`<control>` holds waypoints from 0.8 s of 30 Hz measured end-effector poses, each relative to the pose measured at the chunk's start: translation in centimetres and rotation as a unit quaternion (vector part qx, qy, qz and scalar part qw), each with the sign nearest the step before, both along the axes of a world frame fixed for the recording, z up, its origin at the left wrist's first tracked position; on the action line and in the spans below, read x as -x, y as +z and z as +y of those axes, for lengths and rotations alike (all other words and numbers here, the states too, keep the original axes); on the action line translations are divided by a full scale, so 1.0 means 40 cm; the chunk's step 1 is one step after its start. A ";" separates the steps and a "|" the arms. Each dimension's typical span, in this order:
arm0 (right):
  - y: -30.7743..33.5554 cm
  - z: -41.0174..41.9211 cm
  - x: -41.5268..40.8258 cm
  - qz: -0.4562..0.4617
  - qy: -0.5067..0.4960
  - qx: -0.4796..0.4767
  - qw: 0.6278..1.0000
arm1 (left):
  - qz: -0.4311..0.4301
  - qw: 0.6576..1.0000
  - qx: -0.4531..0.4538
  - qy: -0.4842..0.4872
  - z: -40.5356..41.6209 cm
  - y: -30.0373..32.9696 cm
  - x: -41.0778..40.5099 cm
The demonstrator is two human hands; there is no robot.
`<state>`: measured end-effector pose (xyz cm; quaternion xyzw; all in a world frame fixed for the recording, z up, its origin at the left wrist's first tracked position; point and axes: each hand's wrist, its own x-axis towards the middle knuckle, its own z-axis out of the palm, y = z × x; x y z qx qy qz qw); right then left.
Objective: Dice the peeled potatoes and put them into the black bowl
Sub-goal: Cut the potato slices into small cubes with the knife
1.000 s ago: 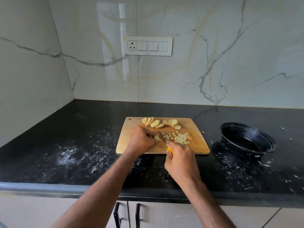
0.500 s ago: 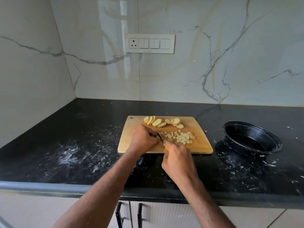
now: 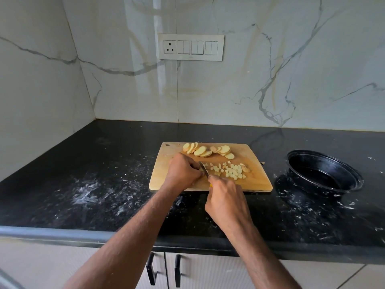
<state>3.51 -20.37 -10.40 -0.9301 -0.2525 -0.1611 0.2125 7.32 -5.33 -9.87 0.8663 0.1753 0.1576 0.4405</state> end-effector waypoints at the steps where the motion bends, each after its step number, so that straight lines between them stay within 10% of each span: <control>1: 0.002 0.002 0.000 0.001 0.002 0.003 1.000 | 0.001 1.000 0.001 0.001 0.000 0.001 0.000; 24: 0.029 -0.123 -0.007 0.090 0.036 -0.040 0.994 | -0.013 0.999 -0.053 0.003 -0.011 0.003 0.008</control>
